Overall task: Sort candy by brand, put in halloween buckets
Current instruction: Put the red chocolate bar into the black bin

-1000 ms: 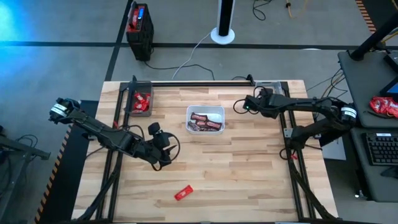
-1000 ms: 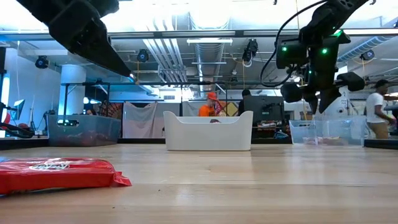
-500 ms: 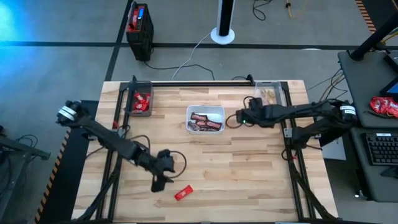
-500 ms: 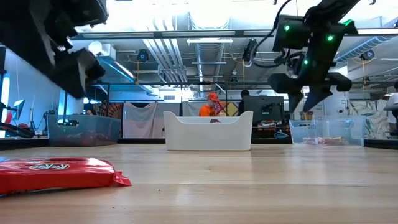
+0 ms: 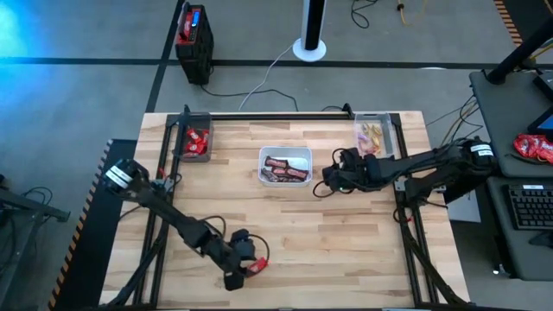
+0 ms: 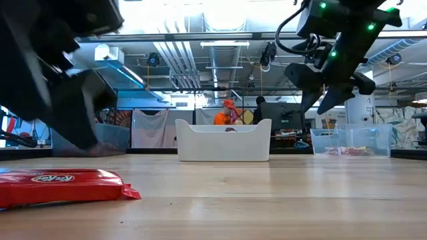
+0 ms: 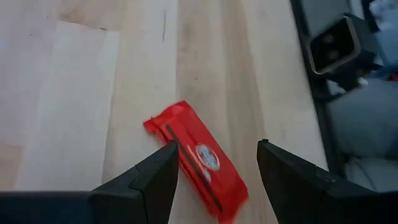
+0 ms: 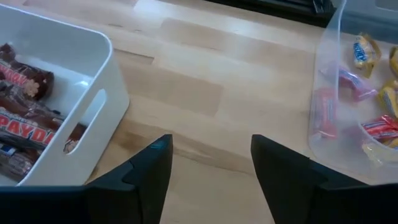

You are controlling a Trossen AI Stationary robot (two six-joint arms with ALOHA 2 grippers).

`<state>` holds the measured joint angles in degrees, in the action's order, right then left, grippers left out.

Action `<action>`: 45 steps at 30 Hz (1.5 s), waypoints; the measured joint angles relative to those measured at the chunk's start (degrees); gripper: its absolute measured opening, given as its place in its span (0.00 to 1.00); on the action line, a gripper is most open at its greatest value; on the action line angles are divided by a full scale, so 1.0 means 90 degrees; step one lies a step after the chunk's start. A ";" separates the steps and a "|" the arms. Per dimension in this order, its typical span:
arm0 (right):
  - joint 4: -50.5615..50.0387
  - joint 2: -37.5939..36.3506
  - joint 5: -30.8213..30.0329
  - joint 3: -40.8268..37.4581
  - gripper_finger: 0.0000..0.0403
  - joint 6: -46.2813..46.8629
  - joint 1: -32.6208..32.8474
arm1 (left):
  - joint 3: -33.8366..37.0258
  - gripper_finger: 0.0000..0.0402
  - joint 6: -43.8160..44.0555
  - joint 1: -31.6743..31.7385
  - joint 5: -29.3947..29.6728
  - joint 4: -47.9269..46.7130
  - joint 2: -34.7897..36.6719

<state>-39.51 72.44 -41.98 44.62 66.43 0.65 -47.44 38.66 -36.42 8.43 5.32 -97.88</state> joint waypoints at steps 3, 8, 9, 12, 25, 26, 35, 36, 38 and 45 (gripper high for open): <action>0.0000 0.0002 -0.0002 0.0000 0.53 0.0037 0.0088 | -0.0228 0.50 0.0068 0.0004 0.0121 0.0024 -0.0349; 0.0000 0.0005 -0.0153 0.0000 0.53 0.0066 0.0095 | -0.0335 0.50 0.0169 0.0009 -0.0038 0.0296 -0.0670; 0.0002 0.0005 -0.0184 0.0000 0.53 0.0068 0.0095 | -0.0293 0.50 0.0233 0.0009 -0.0046 0.0347 -0.0673; 0.0001 0.0005 -0.0189 -0.0001 0.53 0.0062 0.0095 | -0.0119 0.49 0.0403 0.0024 0.0008 0.0398 -0.0624; 0.0000 0.0007 -0.0239 -0.0002 0.53 -0.0035 0.0095 | 0.0129 0.44 0.0149 0.0198 0.0745 -0.0581 -0.0074; 0.0002 0.0007 -0.0240 -0.0002 0.53 -0.0039 0.0095 | 0.0128 0.44 0.0150 0.0201 0.0947 -0.0812 0.0031; 0.0017 0.0007 -0.0240 -0.0002 0.53 -0.0049 0.0095 | 0.0131 0.44 -0.0055 0.0083 0.1067 -0.1107 0.0240; 0.0022 0.0007 -0.0240 -0.0002 0.53 -0.0051 0.0095 | 0.0131 0.44 -0.0096 0.0051 0.1064 -0.1003 0.0242; 0.0039 0.0007 -0.0238 -0.0002 0.53 -0.0051 0.0095 | 0.0131 0.44 -0.0134 0.0002 0.1059 -0.0888 0.0235; 0.0100 0.0007 -0.0189 -0.0002 0.53 -0.0071 0.0097 | 0.0141 0.44 0.0186 -0.0084 0.1335 -0.0602 -0.0280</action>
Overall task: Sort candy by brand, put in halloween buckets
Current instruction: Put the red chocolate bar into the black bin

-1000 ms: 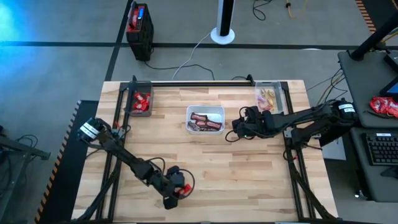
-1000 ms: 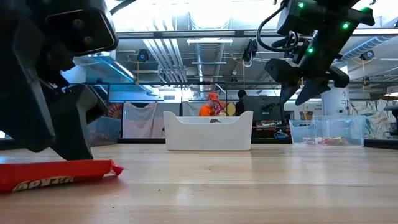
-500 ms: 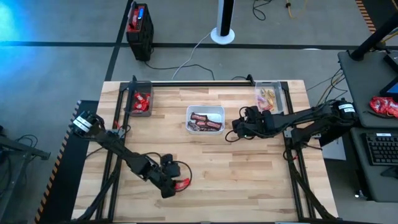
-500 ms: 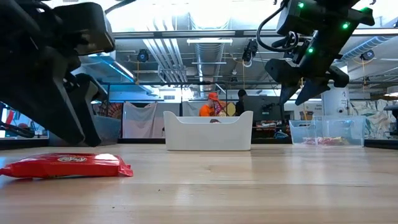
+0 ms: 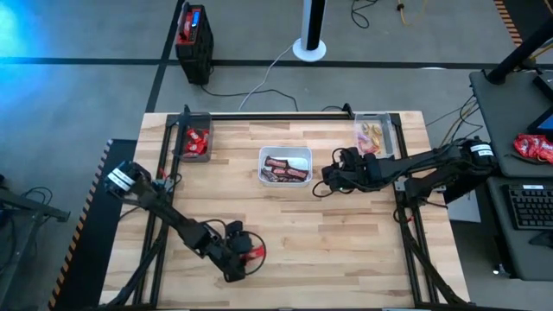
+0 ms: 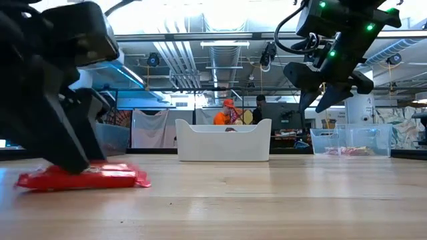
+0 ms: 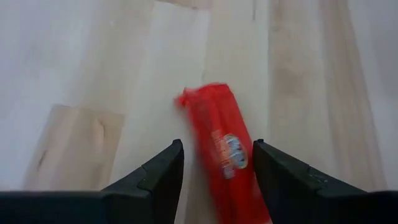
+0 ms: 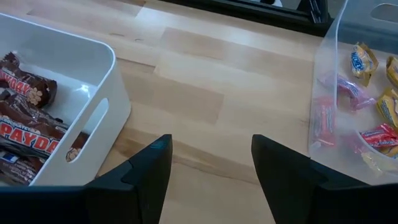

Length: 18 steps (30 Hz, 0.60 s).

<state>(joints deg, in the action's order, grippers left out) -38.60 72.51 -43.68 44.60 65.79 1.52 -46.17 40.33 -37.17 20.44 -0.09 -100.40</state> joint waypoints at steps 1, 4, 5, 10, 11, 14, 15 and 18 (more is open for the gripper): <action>0.0002 0.0000 0.0002 0.0000 0.53 0.0001 0.0000 | 0.0000 0.44 0.0047 -0.0003 0.0103 0.0088 -0.0067; 0.0002 0.0000 0.0018 0.0000 0.53 -0.0002 0.0000 | 0.0000 0.44 0.0076 -0.0016 0.0147 0.0233 -0.0250; 0.0003 0.0000 0.0017 0.0000 0.53 -0.0003 0.0000 | 0.0000 0.44 0.0092 -0.0016 0.0166 0.0242 -0.0264; 0.0006 0.0000 0.0019 0.0000 0.53 -0.0004 0.0000 | 0.0000 0.39 0.0091 -0.0021 0.0299 0.0240 -0.0330; 0.0006 0.0002 0.0019 0.0000 0.53 -0.0002 0.0000 | 0.0000 0.37 0.0071 -0.0024 0.0306 0.0233 -0.0330; 0.0006 0.0000 0.0019 0.0000 0.53 -0.0004 0.0000 | 0.0009 0.29 -0.0066 -0.0045 0.0353 0.0216 -0.0321; 0.0006 0.0001 0.0018 0.0000 0.53 -0.0004 0.0000 | 0.0010 0.26 -0.0129 -0.0052 0.0364 0.0202 -0.0313; 0.0009 0.0002 0.0019 0.0000 0.53 -0.0004 0.0000 | 0.0015 0.13 -0.0325 -0.0053 0.0360 0.0163 -0.0258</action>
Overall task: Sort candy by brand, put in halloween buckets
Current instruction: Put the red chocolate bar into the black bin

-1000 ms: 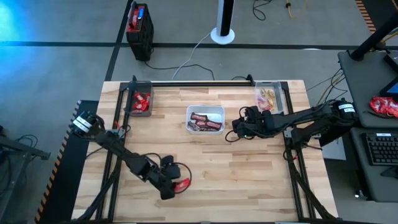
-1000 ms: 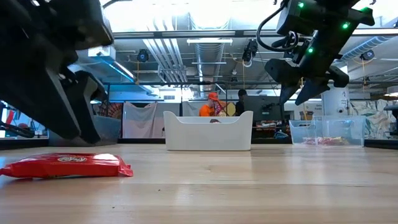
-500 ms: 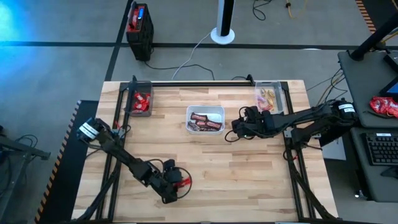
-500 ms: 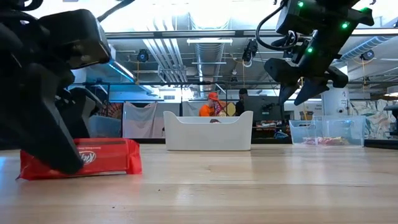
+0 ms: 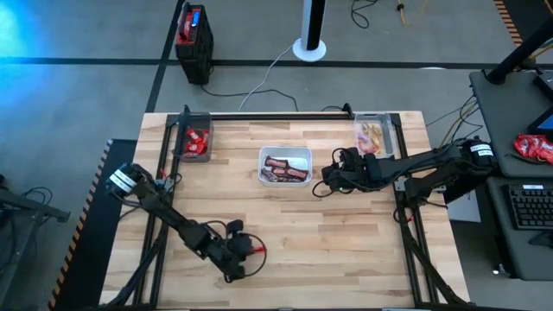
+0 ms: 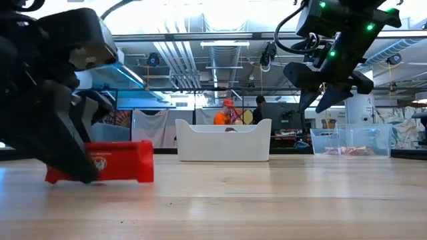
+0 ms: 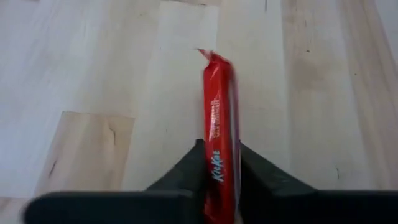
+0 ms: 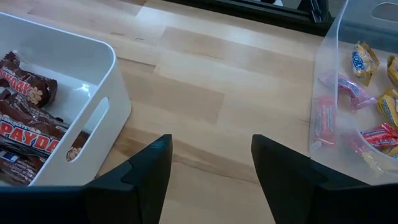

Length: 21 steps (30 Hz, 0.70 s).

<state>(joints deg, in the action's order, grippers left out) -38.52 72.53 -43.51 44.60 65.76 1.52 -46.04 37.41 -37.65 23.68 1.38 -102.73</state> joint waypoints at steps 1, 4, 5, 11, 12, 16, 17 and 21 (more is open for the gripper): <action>-0.0002 0.0000 0.0000 0.0000 0.53 0.0000 0.0000 | 0.0000 0.09 -0.0074 0.0000 -0.0018 -0.0043 0.0046; -0.0002 -0.0001 0.0006 -0.0001 0.53 0.0000 0.0002 | 0.0002 0.04 -0.0292 0.0086 0.0044 -0.0410 0.0398; -0.0003 0.0000 0.0007 -0.0002 0.53 -0.0001 0.0003 | 0.0000 0.04 -0.0328 0.0172 0.0082 -0.0641 0.0591; -0.0002 -0.0001 0.0019 -0.0002 0.53 -0.0036 -0.0001 | 0.0036 0.05 -0.0479 0.1207 0.0589 -0.2765 0.2309; 0.0000 0.0000 0.0017 -0.0002 0.53 -0.0036 -0.0001 | 0.0059 0.05 -0.0583 0.1434 0.0786 -0.3062 0.2640; 0.0012 0.0000 0.0000 -0.0004 0.53 -0.0046 -0.0002 | 0.0107 0.04 -0.1283 0.2477 0.1302 -0.3763 0.3904; 0.0010 0.0000 0.0000 -0.0005 0.53 -0.0046 -0.0002 | 0.0109 0.04 -0.1382 0.2806 0.1321 -0.3992 0.4201; 0.0015 0.0000 0.0000 -0.0005 0.53 -0.0044 -0.0002 | 0.0261 0.04 -0.1484 0.4403 0.1414 -0.4855 0.5127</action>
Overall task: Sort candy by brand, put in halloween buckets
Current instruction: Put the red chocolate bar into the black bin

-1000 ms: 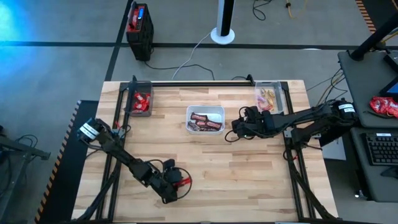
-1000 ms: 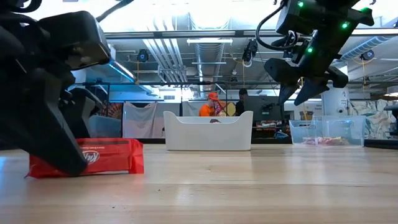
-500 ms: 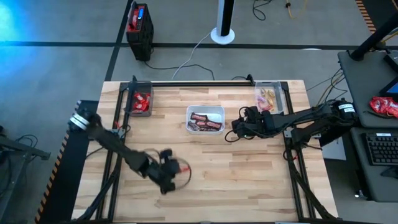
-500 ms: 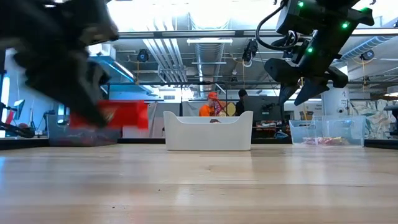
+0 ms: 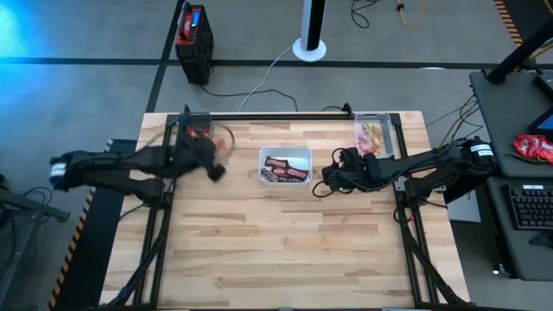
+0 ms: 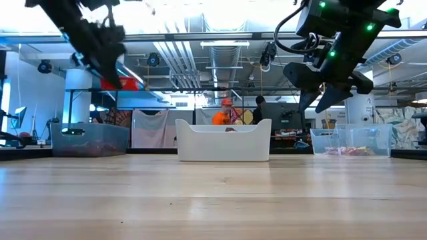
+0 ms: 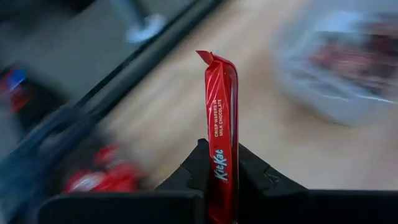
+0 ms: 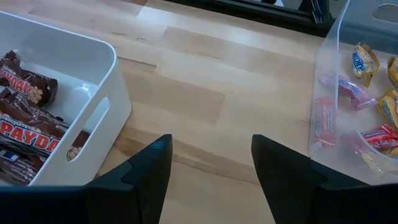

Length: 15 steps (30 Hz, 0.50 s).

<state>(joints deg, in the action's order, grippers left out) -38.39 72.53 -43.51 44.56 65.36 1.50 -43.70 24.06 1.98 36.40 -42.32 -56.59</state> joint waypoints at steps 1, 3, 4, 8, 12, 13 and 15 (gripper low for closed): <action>0.0003 0.0000 0.0000 0.0000 0.53 0.0000 0.0000 | 0.0054 0.04 0.0012 0.0467 0.0030 -0.0100 0.0155; 0.0021 0.0000 -0.0005 0.0000 0.53 0.0000 0.0000 | 0.0179 0.04 0.0022 0.1424 0.0061 -0.0059 0.0357; 0.0030 0.0000 -0.0008 0.0000 0.53 0.0000 0.0000 | 0.0228 0.04 -0.0040 0.1929 0.0056 0.0017 0.0393; 0.0049 0.0000 -0.0068 0.0000 0.53 0.0002 0.0000 | 0.0333 0.04 -0.0728 0.3611 -0.0411 0.0296 0.0306; 0.0041 0.0000 -0.0051 0.0000 0.53 0.0000 0.0002 | 0.0403 0.04 -0.0929 0.4424 -0.0789 0.0586 0.0143; 0.0044 0.0000 -0.0025 0.0000 0.53 0.0000 0.0000 | 0.0410 0.05 -0.0931 0.4558 -0.0736 0.0582 0.0081; 0.0042 0.0000 -0.0012 0.0000 0.53 0.0000 0.0000 | 0.0415 0.08 -0.0909 0.4796 -0.0651 0.0631 -0.0054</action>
<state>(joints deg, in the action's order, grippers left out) -38.01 72.53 -43.62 44.56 65.36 1.50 -39.97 15.87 45.14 30.54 -36.64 -57.07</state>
